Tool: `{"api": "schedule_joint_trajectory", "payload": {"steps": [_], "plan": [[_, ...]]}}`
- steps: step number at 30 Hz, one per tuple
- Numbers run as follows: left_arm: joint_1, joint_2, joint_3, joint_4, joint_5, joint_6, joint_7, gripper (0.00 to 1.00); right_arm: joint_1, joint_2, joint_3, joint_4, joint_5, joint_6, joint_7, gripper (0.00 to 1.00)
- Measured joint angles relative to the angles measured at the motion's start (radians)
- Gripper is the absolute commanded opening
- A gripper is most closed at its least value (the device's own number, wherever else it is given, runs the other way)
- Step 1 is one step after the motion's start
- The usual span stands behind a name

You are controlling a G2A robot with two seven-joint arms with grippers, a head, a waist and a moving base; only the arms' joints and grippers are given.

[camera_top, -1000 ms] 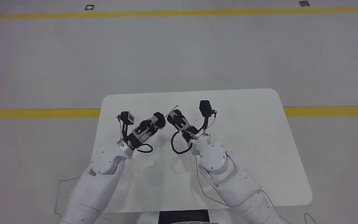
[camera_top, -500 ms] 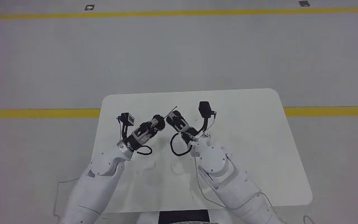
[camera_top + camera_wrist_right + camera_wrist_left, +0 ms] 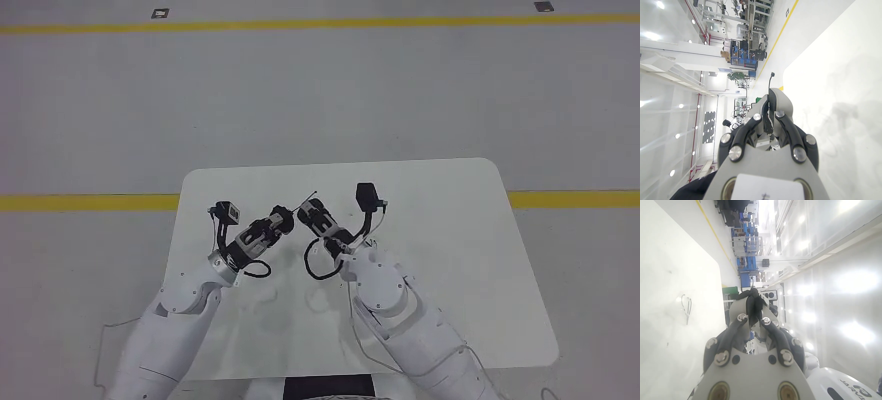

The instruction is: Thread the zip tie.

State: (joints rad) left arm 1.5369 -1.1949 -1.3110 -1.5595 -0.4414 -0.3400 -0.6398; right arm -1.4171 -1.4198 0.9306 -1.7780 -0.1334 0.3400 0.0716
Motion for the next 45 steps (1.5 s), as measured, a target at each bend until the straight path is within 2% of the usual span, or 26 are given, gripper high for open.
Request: {"api": "schedule_joint_trajectory", "payload": {"steps": [6, 9, 12, 13, 16, 19, 23, 26, 36, 39, 45], "plan": [[0.001, 0.001, -0.007, -0.001, -0.011, 0.0, -0.008, 0.0, -0.007, -0.001, 0.018, -0.014, -0.017, 0.0, 0.022, 1.0], [0.001, 0.001, -0.01, -0.006, -0.029, 0.0, -0.033, 0.0, -0.012, 0.0, 0.032, -0.027, -0.017, 0.0, 0.04, 1.0], [0.005, 0.003, -0.016, -0.014, -0.062, 0.0, -0.083, 0.0, -0.017, 0.003, 0.065, -0.036, 0.033, -0.006, 0.098, 1.0], [0.007, 0.005, -0.021, -0.017, -0.083, 0.0, -0.114, 0.0, -0.017, 0.006, 0.088, -0.031, 0.075, -0.023, 0.14, 1.0], [0.013, 0.012, -0.045, -0.013, -0.143, 0.002, -0.209, 0.0, -0.007, 0.016, 0.152, 0.008, 0.166, -0.071, 0.26, 1.0], [0.021, 0.022, -0.084, -0.008, -0.188, 0.014, -0.277, 0.0, 0.016, 0.025, 0.205, 0.053, 0.232, -0.094, 0.365, 1.0], [0.035, 0.034, -0.132, -0.009, -0.208, 0.029, -0.327, 0.0, 0.048, 0.033, 0.245, 0.103, 0.291, -0.118, 0.468, 1.0], [0.04, 0.042, -0.151, -0.014, -0.199, 0.039, -0.367, 0.0, 0.052, 0.033, 0.247, 0.108, 0.294, -0.121, 0.481, 1.0], [0.04, 0.042, -0.15, -0.015, -0.196, 0.043, -0.367, 0.0, 0.051, 0.033, 0.247, 0.108, 0.294, -0.121, 0.478, 1.0], [0.039, 0.046, -0.148, -0.007, -0.199, 0.07, -0.375, 0.0, 0.041, 0.035, 0.273, 0.127, 0.361, -0.134, 0.5, 1.0], [0.044, 0.061, -0.197, 0.026, -0.325, 0.155, -0.533, 0.0, 0.078, 0.05, 0.335, 0.219, 0.547, -0.122, 0.738, 1.0]]}}
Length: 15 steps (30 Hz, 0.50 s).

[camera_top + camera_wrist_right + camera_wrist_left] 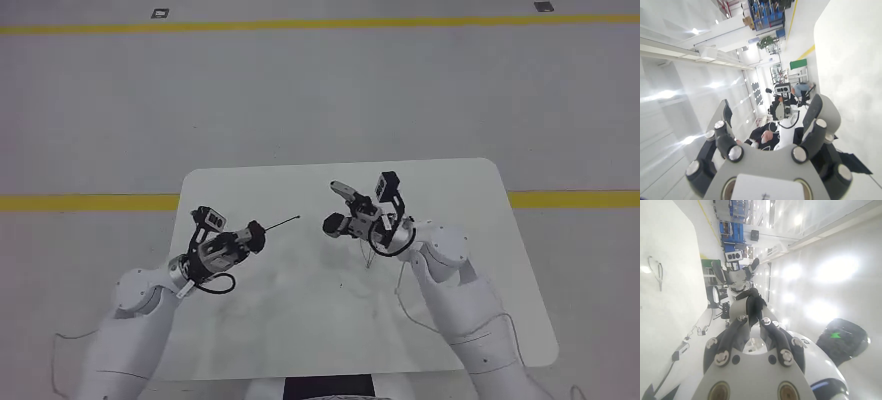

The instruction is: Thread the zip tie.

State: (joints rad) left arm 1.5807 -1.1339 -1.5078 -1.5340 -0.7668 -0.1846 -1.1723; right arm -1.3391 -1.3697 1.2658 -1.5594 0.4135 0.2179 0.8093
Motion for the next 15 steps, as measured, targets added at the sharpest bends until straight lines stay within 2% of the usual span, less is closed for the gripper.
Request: {"api": "schedule_joint_trajectory", "payload": {"steps": [4, 8, 9, 11, 15], "plan": [[0.003, 0.003, -0.003, 0.023, -0.101, 0.049, -0.081, 0.0, 0.042, 0.003, -0.015, 0.055, 0.052, -0.006, 0.105, 1.0], [0.004, 0.002, 0.006, 0.049, -0.173, 0.077, -0.104, 0.0, 0.073, -0.003, -0.053, 0.104, 0.117, -0.024, 0.162, 1.0], [0.001, 0.003, 0.006, 0.051, -0.17, 0.073, -0.114, 0.0, 0.075, -0.003, -0.057, 0.11, 0.129, -0.026, 0.17, 1.0], [-0.004, 0.006, 0.004, 0.048, -0.139, 0.032, -0.156, 0.0, 0.076, -0.003, -0.058, 0.113, 0.133, -0.027, 0.173, 1.0], [-0.004, 0.006, 0.004, 0.048, -0.136, 0.032, -0.152, 0.0, 0.075, -0.003, -0.057, 0.111, 0.131, -0.026, 0.172, 1.0]]}}
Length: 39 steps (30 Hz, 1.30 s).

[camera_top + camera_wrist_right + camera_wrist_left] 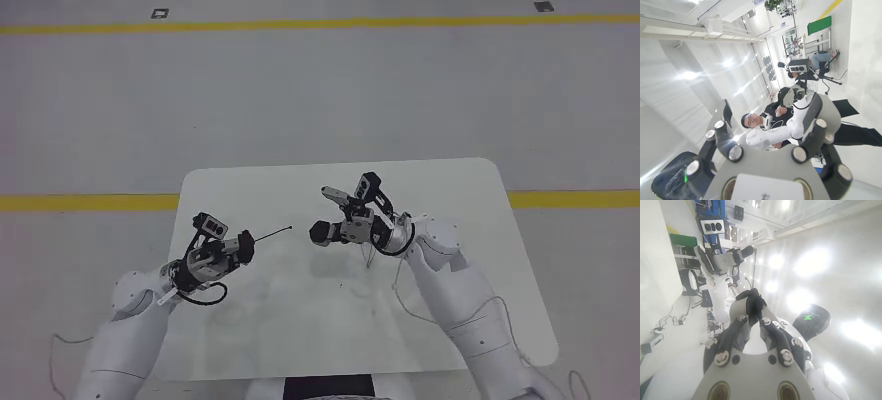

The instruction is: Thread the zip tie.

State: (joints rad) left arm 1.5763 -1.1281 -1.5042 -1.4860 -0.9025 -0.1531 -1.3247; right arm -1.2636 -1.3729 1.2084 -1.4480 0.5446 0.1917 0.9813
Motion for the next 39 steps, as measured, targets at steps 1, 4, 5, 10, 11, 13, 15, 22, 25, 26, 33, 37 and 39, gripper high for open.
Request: {"api": "schedule_joint_trajectory", "payload": {"steps": [1, 4, 5, 10, 11, 13, 15, 22, 25, 26, 33, 37, 39], "plan": [[0.0, 0.0, 0.001, -0.001, 0.0, 0.002, 0.003, 0.0, 0.0, 0.0, 0.0, 0.0, 0.0, 0.0, 0.0, 1.0], [0.002, 0.001, 0.015, -0.003, 0.012, 0.024, 0.022, 0.0, -0.007, 0.0, -0.008, -0.006, 0.012, -0.009, -0.006, 1.0], [0.001, 0.002, 0.017, 0.0, 0.012, 0.032, 0.018, 0.0, -0.007, 0.0, -0.011, -0.004, 0.023, -0.016, 0.006, 1.0], [-0.006, 0.009, 0.017, 0.025, 0.007, 0.071, -0.033, 0.0, 0.034, 0.003, -0.038, 0.061, 0.082, -0.036, 0.187, 1.0], [-0.008, 0.011, 0.014, 0.03, 0.011, 0.074, -0.049, 0.0, 0.036, 0.003, -0.039, 0.066, 0.084, -0.033, 0.208, 1.0], [-0.01, 0.013, 0.01, 0.036, 0.011, 0.075, -0.066, 0.0, 0.036, 0.003, -0.039, 0.066, 0.084, -0.032, 0.202, 1.0], [-0.01, 0.013, 0.009, 0.036, 0.01, 0.074, -0.066, 0.0, 0.036, 0.003, -0.038, 0.065, 0.083, -0.032, 0.194, 1.0], [-0.01, 0.013, 0.01, 0.035, 0.01, 0.074, -0.065, 0.0, 0.032, 0.003, -0.052, 0.057, 0.094, -0.061, 0.148, 1.0], [-0.01, 0.013, 0.01, 0.035, 0.01, 0.074, -0.065, 0.0, 0.042, 0.006, -0.06, 0.069, 0.093, -0.072, 0.159, 0.86], [-0.01, 0.013, 0.01, 0.035, 0.01, 0.074, -0.065, 0.0, 0.045, 0.007, -0.061, 0.073, 0.092, -0.074, 0.166, 0.73], [-0.01, 0.013, 0.01, 0.035, 0.01, 0.074, -0.065, 0.0, 0.06, 0.017, -0.075, 0.093, 0.065, -0.091, 0.24, 0.35], [-0.01, 0.013, 0.01, 0.035, 0.01, 0.074, -0.065, 0.0, 0.061, 0.022, -0.081, 0.091, 0.061, -0.097, 0.235, 0.36], [-0.01, 0.013, 0.01, 0.035, 0.01, 0.074, -0.065, 0.0, 0.061, 0.022, -0.089, 0.087, 0.066, -0.1, 0.229, 0.36]]}}
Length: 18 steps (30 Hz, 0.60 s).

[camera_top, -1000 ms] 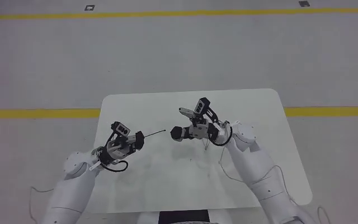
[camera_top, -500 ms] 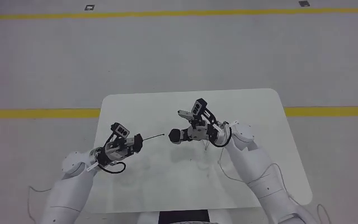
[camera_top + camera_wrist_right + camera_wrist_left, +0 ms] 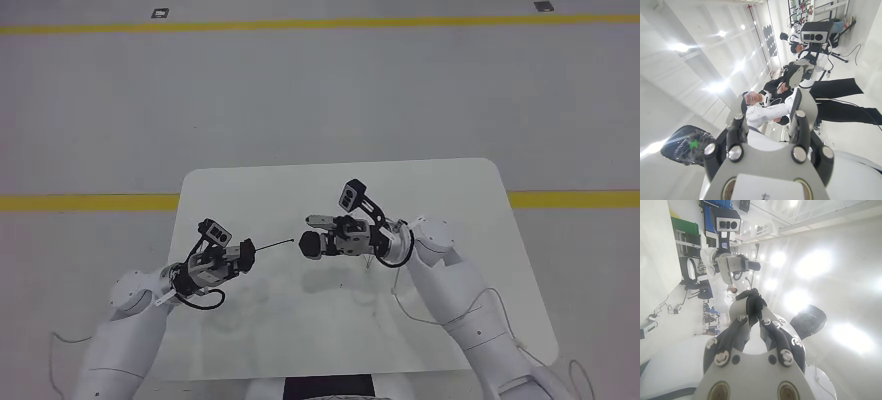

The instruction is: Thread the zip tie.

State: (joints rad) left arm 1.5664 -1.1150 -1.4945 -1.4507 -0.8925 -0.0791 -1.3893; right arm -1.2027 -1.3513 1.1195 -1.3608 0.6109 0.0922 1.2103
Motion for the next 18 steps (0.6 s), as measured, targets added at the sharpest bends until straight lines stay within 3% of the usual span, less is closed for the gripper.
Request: {"api": "schedule_joint_trajectory", "payload": {"steps": [10, 18], "plan": [[0.0, 0.0, 0.0, 0.0, 0.0, 0.0, 0.0, 0.0, 0.005, 0.007, -0.029, -0.012, -0.016, -0.011, -0.004, 0.36], [0.0, 0.0, 0.0, 0.0, 0.0, 0.0, 0.0, 0.0, 0.005, 0.014, -0.042, -0.028, -0.022, -0.016, -0.014, 0.24]]}}
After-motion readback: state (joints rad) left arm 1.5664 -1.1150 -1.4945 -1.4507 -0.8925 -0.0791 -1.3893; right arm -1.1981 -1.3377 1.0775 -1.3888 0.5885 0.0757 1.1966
